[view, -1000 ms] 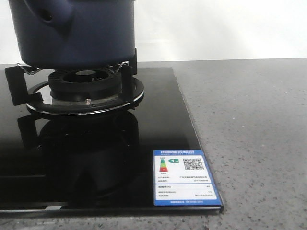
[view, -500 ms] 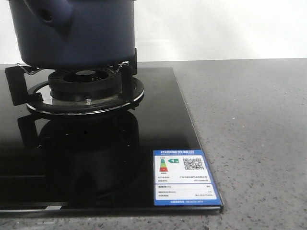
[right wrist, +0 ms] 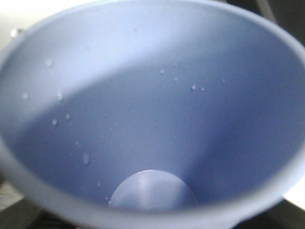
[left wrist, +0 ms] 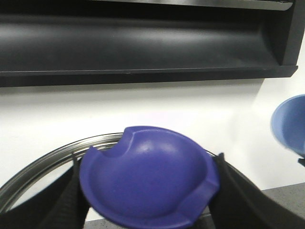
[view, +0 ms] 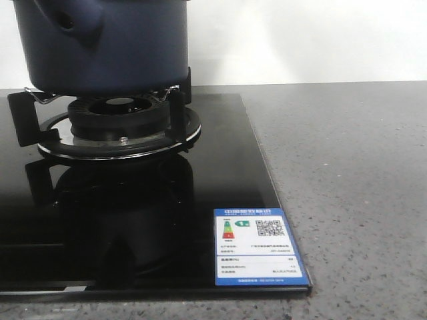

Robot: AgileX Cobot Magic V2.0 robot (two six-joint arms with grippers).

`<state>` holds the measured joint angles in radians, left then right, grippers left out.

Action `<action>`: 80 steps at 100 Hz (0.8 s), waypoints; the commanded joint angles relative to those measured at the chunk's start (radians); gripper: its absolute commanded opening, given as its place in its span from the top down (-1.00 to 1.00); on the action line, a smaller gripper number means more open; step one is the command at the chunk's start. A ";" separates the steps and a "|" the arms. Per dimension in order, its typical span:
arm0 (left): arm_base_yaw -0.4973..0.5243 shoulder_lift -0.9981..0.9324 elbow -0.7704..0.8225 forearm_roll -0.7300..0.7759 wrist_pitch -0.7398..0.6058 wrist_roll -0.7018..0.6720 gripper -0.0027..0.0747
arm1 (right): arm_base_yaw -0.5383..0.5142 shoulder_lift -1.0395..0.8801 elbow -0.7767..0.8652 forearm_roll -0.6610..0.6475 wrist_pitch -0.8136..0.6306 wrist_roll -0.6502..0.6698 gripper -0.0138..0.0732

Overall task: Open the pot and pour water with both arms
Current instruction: 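Tilt the held cup over the open pot with the right gripper, then lower the cup onto the counter and open the right gripper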

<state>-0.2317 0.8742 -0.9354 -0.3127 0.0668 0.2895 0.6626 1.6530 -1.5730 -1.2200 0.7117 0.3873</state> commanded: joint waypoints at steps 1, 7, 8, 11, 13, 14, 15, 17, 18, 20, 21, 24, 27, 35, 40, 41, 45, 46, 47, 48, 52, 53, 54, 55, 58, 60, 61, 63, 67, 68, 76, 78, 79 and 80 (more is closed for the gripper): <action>0.004 -0.013 -0.039 0.002 -0.101 -0.001 -0.03 | -0.045 -0.088 -0.041 0.039 -0.006 0.108 -0.04; 0.004 -0.013 -0.039 0.002 -0.101 -0.001 -0.03 | -0.082 -0.115 -0.037 0.117 -0.039 0.146 -0.04; 0.004 -0.013 -0.039 0.002 -0.101 -0.001 -0.03 | -0.086 -0.118 -0.033 0.125 -0.044 0.148 -0.04; 0.004 -0.013 -0.039 0.002 -0.101 -0.001 -0.03 | -0.102 -0.133 -0.023 0.156 -0.070 0.166 -0.04; 0.004 -0.013 -0.039 0.002 -0.101 -0.001 -0.03 | -0.115 -0.145 -0.012 0.168 -0.092 0.176 -0.04; 0.004 -0.013 -0.039 0.002 -0.101 -0.001 -0.03 | -0.123 -0.153 -0.008 0.172 -0.107 0.179 -0.04; 0.004 -0.013 -0.039 0.002 -0.101 -0.001 -0.03 | -0.126 -0.157 0.001 0.174 -0.115 0.183 -0.04; 0.004 -0.013 -0.039 0.002 -0.101 -0.001 -0.03 | -0.138 -0.171 0.017 0.179 -0.139 0.196 -0.04; 0.004 -0.013 -0.039 0.002 -0.101 -0.001 -0.03 | -0.142 -0.176 0.023 0.179 -0.147 0.207 -0.04; 0.004 -0.013 -0.039 0.002 -0.101 -0.001 -0.03 | -0.153 -0.190 0.042 0.179 -0.171 0.226 -0.04; 0.004 -0.013 -0.039 0.002 -0.101 -0.001 -0.03 | -0.160 -0.200 0.048 0.179 -0.185 0.232 -0.04; 0.004 -0.013 -0.039 0.002 -0.101 -0.001 -0.03 | -0.175 -0.219 0.082 0.179 -0.216 0.257 -0.04; 0.004 -0.013 -0.039 0.002 -0.101 -0.001 -0.03 | -0.191 -0.239 0.112 0.179 -0.246 0.284 -0.04; 0.004 -0.013 -0.039 0.002 -0.101 -0.001 -0.03 | -0.242 -0.301 0.206 0.179 -0.346 0.334 -0.04; 0.004 -0.013 -0.039 0.002 -0.101 -0.001 -0.03 | -0.276 -0.336 0.279 0.179 -0.414 0.357 -0.04; 0.004 -0.013 -0.039 0.002 -0.101 -0.001 -0.03 | -0.281 -0.342 0.288 0.179 -0.424 0.363 -0.04; 0.004 -0.013 -0.039 0.002 -0.101 -0.001 -0.03 | -0.316 -0.373 0.344 0.179 -0.484 0.385 -0.04; 0.004 -0.013 -0.039 0.002 -0.101 -0.001 -0.03 | -0.322 -0.378 0.353 0.179 -0.494 0.396 -0.04; 0.004 -0.013 -0.039 0.002 -0.101 -0.001 -0.03 | -0.334 -0.389 0.371 0.179 -0.514 0.401 -0.04; 0.004 -0.013 -0.039 0.002 -0.101 -0.001 -0.03 | -0.340 -0.394 0.381 0.179 -0.524 0.410 -0.04; 0.004 -0.013 -0.039 0.002 -0.101 -0.001 -0.03 | -0.378 -0.423 0.436 0.179 -0.582 0.436 -0.04; 0.004 -0.013 -0.039 0.002 -0.101 -0.001 -0.03 | -0.385 -0.428 0.446 0.179 -0.592 0.444 -0.04; 0.004 -0.013 -0.039 0.002 -0.101 -0.001 -0.03 | -0.398 -0.437 0.464 0.179 -0.612 0.446 -0.04; 0.004 -0.013 -0.039 0.002 -0.101 -0.001 -0.03 | -0.405 -0.442 0.474 0.179 -0.622 0.453 -0.04; 0.004 -0.013 -0.039 0.002 -0.101 -0.001 -0.03 | -0.431 -0.460 0.511 0.179 -0.661 0.463 -0.04; 0.004 -0.013 -0.039 0.002 -0.101 -0.001 -0.03 | -0.451 -0.474 0.538 0.179 -0.691 0.469 -0.04; 0.004 -0.013 -0.039 0.002 -0.101 -0.001 -0.03 | -0.464 -0.482 0.556 0.179 -0.712 0.469 -0.04; 0.004 -0.013 -0.039 0.002 -0.101 -0.001 -0.03 | -0.484 -0.494 0.574 0.179 -0.739 0.471 -0.04; 0.004 -0.013 -0.039 0.002 -0.101 -0.001 -0.03 | -0.516 -0.513 0.626 0.179 -0.789 0.471 -0.04; 0.004 -0.013 -0.039 0.002 -0.101 -0.001 -0.03 | -0.529 -0.520 0.643 0.179 -0.810 0.471 -0.04; 0.004 -0.013 -0.039 0.002 -0.101 -0.001 -0.03 | -0.598 -0.554 0.731 0.196 -0.921 0.471 -0.04; 0.004 -0.013 -0.039 0.002 -0.101 -0.001 -0.03 | -0.616 -0.562 0.753 0.201 -0.952 0.471 -0.04; 0.004 -0.013 -0.039 0.002 -0.101 -0.001 -0.03 | -0.622 -0.562 0.760 0.205 -0.962 0.471 -0.04; 0.004 -0.013 -0.039 0.002 -0.101 -0.001 -0.03 | -0.635 -0.566 0.774 0.207 -0.985 0.471 -0.04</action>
<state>-0.2317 0.8742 -0.9354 -0.3103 0.0685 0.2895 0.0895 1.1390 -0.8426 -1.0191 -0.0838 0.8517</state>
